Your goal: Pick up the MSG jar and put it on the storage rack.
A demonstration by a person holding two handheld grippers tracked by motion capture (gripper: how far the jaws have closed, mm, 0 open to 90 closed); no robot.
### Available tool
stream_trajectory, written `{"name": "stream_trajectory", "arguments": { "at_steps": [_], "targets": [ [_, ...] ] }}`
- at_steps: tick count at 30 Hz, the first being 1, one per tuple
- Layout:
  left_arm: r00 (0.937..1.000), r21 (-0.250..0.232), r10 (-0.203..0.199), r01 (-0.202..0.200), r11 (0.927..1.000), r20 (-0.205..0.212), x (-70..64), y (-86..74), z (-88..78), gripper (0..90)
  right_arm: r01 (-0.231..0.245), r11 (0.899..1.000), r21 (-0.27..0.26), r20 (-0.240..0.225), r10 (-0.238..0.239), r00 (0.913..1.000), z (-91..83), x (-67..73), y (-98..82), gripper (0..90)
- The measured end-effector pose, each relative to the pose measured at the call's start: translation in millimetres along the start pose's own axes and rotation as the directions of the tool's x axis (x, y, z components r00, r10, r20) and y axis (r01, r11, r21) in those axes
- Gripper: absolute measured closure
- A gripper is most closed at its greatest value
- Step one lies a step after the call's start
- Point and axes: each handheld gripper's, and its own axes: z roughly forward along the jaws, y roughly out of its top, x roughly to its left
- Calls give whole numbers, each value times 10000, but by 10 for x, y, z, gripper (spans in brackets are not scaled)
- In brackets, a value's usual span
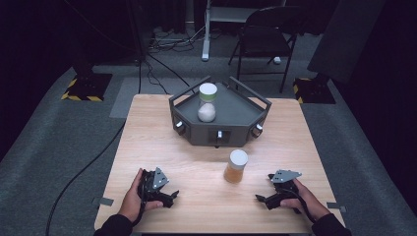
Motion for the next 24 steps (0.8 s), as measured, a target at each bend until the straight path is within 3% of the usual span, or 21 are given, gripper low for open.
{"name": "stream_trajectory", "arguments": {
  "at_steps": [8, 16, 24],
  "targets": [
    [9990, 223, -334, 328, 9992, 285, 61, -15, 22, 9, 7, 10000, 2, 0, -7, 10000, 0, -1, 0, 0],
    [9912, 333, -1048, 1025, 9942, 802, 205, -61, 38, 5, -1, 10000, 0, 1, 1, 10000, 0, 0, 0, 0],
    [9904, 373, -1122, 1095, 9933, 808, 206, -59, 35, 3, 0, 10000, 1, 2, 0, 10000, 0, 0, 0, 0]
  ]
}}
